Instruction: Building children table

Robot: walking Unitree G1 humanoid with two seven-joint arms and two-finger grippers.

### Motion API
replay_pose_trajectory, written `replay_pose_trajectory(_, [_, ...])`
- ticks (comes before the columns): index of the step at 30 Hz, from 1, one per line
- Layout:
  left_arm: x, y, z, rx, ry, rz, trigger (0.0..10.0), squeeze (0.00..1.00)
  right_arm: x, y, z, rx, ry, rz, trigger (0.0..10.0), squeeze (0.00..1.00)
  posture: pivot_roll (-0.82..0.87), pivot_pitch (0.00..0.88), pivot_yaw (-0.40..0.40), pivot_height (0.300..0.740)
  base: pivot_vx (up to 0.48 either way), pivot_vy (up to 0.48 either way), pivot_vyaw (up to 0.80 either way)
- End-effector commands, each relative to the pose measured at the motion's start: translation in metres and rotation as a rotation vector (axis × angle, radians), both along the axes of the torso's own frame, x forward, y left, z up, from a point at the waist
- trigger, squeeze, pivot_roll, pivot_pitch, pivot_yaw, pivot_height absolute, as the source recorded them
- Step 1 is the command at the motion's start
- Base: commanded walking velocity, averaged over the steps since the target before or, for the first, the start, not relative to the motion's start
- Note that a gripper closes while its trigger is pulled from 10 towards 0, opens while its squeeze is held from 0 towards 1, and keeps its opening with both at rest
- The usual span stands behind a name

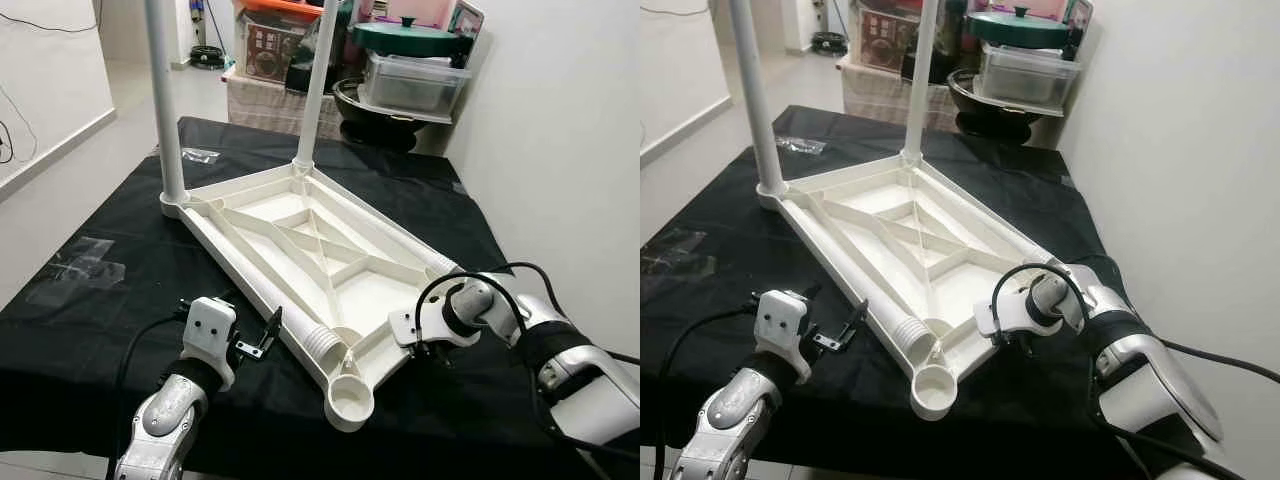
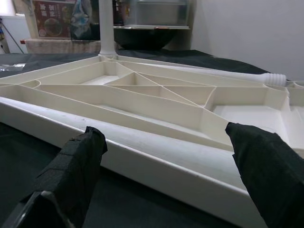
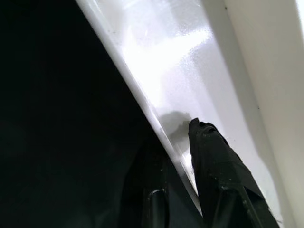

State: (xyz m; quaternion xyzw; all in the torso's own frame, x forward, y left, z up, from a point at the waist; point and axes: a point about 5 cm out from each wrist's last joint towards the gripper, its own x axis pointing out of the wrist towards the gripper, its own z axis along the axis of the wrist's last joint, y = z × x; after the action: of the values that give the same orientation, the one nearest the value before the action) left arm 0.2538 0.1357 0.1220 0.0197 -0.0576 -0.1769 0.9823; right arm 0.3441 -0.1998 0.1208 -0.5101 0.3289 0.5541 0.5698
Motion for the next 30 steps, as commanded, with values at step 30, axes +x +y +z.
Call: replay_pose_trajectory(30, [0.0,-0.003,-0.002,-0.004,0.004,0.003,10.0,0.0,0.001,0.027,-0.029,0.568,0.038,-1.035,0.0,0.0,0.06,0.0,-0.161,0.74,0.0,0.0,0.0])
